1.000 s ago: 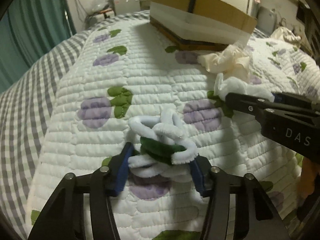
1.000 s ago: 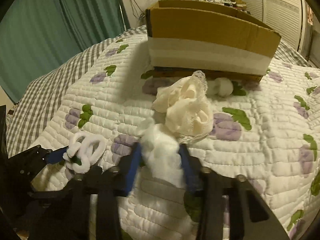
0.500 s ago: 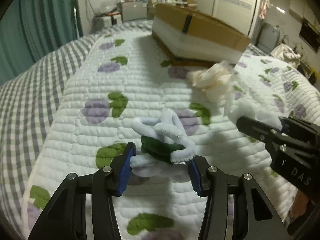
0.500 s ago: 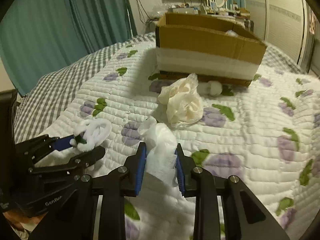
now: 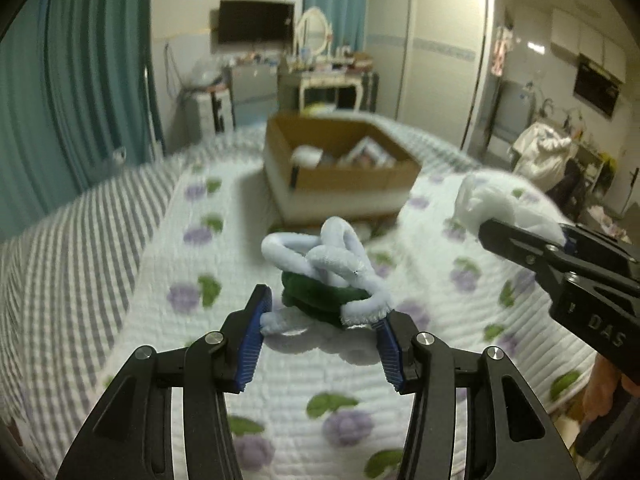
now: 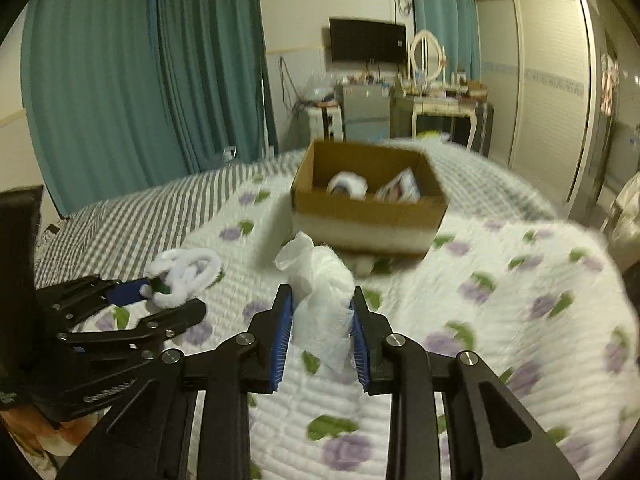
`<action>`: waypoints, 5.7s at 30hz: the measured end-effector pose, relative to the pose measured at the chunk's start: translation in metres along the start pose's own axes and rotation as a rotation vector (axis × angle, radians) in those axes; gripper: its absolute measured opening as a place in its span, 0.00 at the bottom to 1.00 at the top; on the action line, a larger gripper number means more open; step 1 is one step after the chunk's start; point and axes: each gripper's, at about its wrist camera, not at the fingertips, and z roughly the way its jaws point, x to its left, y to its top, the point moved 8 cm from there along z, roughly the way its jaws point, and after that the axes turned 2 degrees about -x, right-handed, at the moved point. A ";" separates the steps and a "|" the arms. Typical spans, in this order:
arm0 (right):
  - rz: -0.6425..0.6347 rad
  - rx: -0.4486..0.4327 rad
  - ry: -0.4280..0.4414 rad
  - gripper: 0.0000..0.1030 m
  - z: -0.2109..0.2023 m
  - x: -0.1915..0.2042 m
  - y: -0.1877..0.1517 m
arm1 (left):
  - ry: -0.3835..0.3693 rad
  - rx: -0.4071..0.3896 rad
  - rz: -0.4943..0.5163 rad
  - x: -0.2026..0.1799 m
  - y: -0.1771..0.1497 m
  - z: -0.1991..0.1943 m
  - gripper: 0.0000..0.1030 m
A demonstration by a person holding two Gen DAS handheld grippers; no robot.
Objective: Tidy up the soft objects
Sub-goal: 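Carry the toy and tissue into the cardboard box and open both tools, then lower the left tool onto the cream lace cloth and grasp it, then grasp the small white item beside the box with the right tool while the left tool holds the lace cloth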
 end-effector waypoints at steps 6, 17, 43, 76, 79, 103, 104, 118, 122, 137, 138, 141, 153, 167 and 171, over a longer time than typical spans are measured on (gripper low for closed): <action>-0.063 -0.079 -0.004 0.26 -0.016 -0.017 0.072 | 0.021 -0.112 0.037 -0.015 0.070 -0.009 0.48; -0.089 -0.159 0.021 0.26 0.037 -0.054 0.203 | 0.064 -0.177 0.036 -0.010 0.173 0.070 0.48; 0.042 0.057 0.048 0.32 0.289 -0.132 0.160 | 0.164 -0.035 0.055 0.015 0.167 0.252 0.50; -0.063 -0.325 -0.065 1.00 -0.087 -0.056 0.258 | 0.301 -0.499 0.014 -0.034 0.220 -0.121 0.96; -0.074 -0.321 -0.025 1.00 -0.091 -0.048 0.238 | 0.299 -0.493 -0.031 -0.025 0.198 -0.122 0.96; -0.180 0.055 0.051 1.00 0.176 -0.072 0.037 | 0.253 0.023 -0.224 0.009 -0.016 0.143 0.94; -0.175 0.066 0.045 1.00 0.183 -0.076 0.033 | 0.237 0.044 -0.230 0.006 -0.022 0.149 0.94; -0.182 0.183 0.049 1.00 0.222 -0.086 -0.015 | 0.103 0.130 -0.210 -0.009 -0.039 0.183 0.23; -0.170 0.204 0.058 1.00 0.225 -0.073 -0.020 | 0.111 0.104 -0.215 0.003 -0.039 0.164 0.22; -0.177 0.282 0.059 0.80 0.274 -0.030 -0.024 | 0.171 0.050 -0.235 0.071 -0.017 0.168 0.22; -0.177 0.292 0.061 0.76 0.278 -0.029 -0.025 | 0.172 0.047 -0.232 0.072 -0.014 0.171 0.22; -0.177 0.301 0.083 0.62 0.285 -0.025 -0.025 | 0.164 0.040 -0.230 0.072 -0.011 0.178 0.22; -0.120 0.303 0.117 0.29 0.286 -0.033 -0.019 | 0.162 0.055 -0.192 0.061 -0.018 0.173 0.22; -0.088 0.276 0.105 0.26 0.200 -0.052 -0.030 | 0.104 0.026 -0.157 0.021 -0.009 0.115 0.22; -0.056 0.224 0.100 0.26 0.163 -0.058 -0.010 | 0.065 -0.002 -0.138 0.005 0.003 0.088 0.22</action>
